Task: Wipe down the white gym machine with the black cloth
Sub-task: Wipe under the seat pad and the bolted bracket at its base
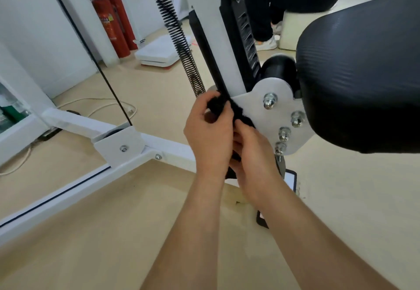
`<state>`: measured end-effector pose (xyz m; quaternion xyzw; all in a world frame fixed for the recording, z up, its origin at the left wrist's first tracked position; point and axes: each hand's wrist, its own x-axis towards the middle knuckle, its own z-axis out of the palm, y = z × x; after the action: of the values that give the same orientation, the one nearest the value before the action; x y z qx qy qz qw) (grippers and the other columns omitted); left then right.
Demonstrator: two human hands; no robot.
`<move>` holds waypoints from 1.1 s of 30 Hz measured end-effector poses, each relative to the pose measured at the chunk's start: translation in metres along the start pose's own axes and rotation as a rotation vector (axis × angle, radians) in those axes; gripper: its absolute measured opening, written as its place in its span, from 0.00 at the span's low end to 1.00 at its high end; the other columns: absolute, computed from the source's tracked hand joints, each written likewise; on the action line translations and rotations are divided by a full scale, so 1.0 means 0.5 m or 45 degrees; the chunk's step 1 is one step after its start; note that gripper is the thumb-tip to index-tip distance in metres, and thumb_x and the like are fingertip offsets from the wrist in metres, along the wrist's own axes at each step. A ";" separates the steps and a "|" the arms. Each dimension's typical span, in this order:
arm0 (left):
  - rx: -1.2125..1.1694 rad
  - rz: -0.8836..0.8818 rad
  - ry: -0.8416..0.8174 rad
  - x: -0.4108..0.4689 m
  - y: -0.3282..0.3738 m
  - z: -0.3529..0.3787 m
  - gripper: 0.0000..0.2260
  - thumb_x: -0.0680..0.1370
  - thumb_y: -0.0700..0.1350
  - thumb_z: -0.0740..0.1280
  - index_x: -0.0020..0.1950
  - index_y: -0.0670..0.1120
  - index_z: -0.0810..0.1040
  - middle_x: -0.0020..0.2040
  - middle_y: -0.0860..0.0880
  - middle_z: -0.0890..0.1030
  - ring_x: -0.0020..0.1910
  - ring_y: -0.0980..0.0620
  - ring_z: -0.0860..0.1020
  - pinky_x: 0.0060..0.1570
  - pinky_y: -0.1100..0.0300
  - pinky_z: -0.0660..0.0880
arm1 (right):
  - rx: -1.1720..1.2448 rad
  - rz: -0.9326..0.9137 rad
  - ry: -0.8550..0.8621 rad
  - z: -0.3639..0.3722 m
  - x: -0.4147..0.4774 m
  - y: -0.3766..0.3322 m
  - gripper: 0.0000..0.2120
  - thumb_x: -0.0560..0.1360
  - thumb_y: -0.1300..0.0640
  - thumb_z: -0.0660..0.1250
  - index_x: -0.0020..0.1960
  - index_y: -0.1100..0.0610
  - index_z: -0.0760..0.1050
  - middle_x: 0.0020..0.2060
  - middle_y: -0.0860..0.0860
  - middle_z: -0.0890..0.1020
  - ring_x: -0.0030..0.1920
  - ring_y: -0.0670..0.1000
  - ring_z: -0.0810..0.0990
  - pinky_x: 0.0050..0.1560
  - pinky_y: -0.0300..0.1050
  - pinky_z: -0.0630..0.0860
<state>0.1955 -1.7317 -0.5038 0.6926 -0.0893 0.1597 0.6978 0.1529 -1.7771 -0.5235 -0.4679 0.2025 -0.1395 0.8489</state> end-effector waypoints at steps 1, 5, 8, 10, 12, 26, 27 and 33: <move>0.004 0.016 -0.058 -0.023 -0.006 0.010 0.11 0.73 0.38 0.71 0.46 0.55 0.80 0.43 0.58 0.83 0.46 0.59 0.81 0.52 0.62 0.77 | 0.159 0.032 0.029 -0.007 -0.002 0.001 0.13 0.82 0.56 0.60 0.60 0.58 0.79 0.51 0.54 0.86 0.54 0.51 0.84 0.59 0.50 0.79; -0.008 -0.289 -0.177 -0.092 -0.081 0.013 0.11 0.73 0.37 0.72 0.44 0.54 0.82 0.42 0.56 0.85 0.44 0.59 0.82 0.50 0.64 0.77 | 0.274 0.210 0.168 -0.058 -0.018 0.041 0.11 0.81 0.60 0.60 0.59 0.58 0.79 0.53 0.55 0.85 0.55 0.53 0.84 0.55 0.49 0.78; -0.314 -0.636 -0.059 -0.110 -0.126 -0.026 0.06 0.76 0.35 0.70 0.47 0.44 0.84 0.43 0.48 0.85 0.42 0.53 0.82 0.47 0.60 0.78 | -0.031 0.224 0.137 -0.078 -0.010 0.046 0.09 0.81 0.63 0.61 0.53 0.58 0.80 0.53 0.55 0.84 0.54 0.49 0.81 0.57 0.49 0.78; -0.581 -0.785 0.072 -0.094 -0.138 -0.048 0.05 0.78 0.35 0.67 0.48 0.42 0.82 0.44 0.47 0.85 0.46 0.52 0.82 0.49 0.61 0.78 | -0.141 0.181 0.034 -0.065 -0.003 0.039 0.09 0.80 0.65 0.61 0.54 0.59 0.79 0.53 0.56 0.83 0.52 0.47 0.80 0.59 0.48 0.78; -0.739 -0.867 0.149 -0.052 -0.143 -0.065 0.05 0.80 0.39 0.65 0.52 0.43 0.81 0.49 0.46 0.84 0.50 0.50 0.81 0.51 0.60 0.77 | -0.093 0.182 -0.097 -0.029 0.000 0.038 0.12 0.78 0.69 0.60 0.58 0.61 0.78 0.51 0.52 0.84 0.49 0.43 0.81 0.59 0.47 0.78; -0.081 -0.577 0.029 -0.054 -0.096 0.001 0.24 0.75 0.43 0.56 0.70 0.54 0.73 0.59 0.45 0.82 0.55 0.47 0.80 0.61 0.48 0.76 | 0.142 0.242 -0.197 -0.037 0.000 0.041 0.21 0.73 0.72 0.54 0.59 0.62 0.79 0.53 0.58 0.84 0.57 0.54 0.83 0.57 0.47 0.77; 0.000 -0.571 0.001 -0.063 -0.096 0.003 0.25 0.75 0.45 0.55 0.72 0.55 0.71 0.61 0.45 0.81 0.57 0.47 0.80 0.62 0.47 0.75 | 0.155 0.219 -0.168 -0.038 -0.003 0.041 0.21 0.72 0.73 0.53 0.57 0.62 0.79 0.53 0.59 0.84 0.57 0.54 0.82 0.59 0.49 0.77; 0.144 -0.465 -0.085 -0.106 -0.064 -0.007 0.19 0.78 0.37 0.61 0.64 0.54 0.80 0.56 0.58 0.83 0.56 0.59 0.80 0.63 0.55 0.74 | -0.147 0.080 -0.028 -0.028 -0.018 0.037 0.13 0.76 0.69 0.55 0.55 0.62 0.76 0.47 0.58 0.82 0.51 0.57 0.82 0.59 0.53 0.77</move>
<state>0.1569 -1.7331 -0.5523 0.7402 0.0240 0.0122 0.6718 0.1392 -1.7740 -0.5438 -0.5111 0.2154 -0.0957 0.8266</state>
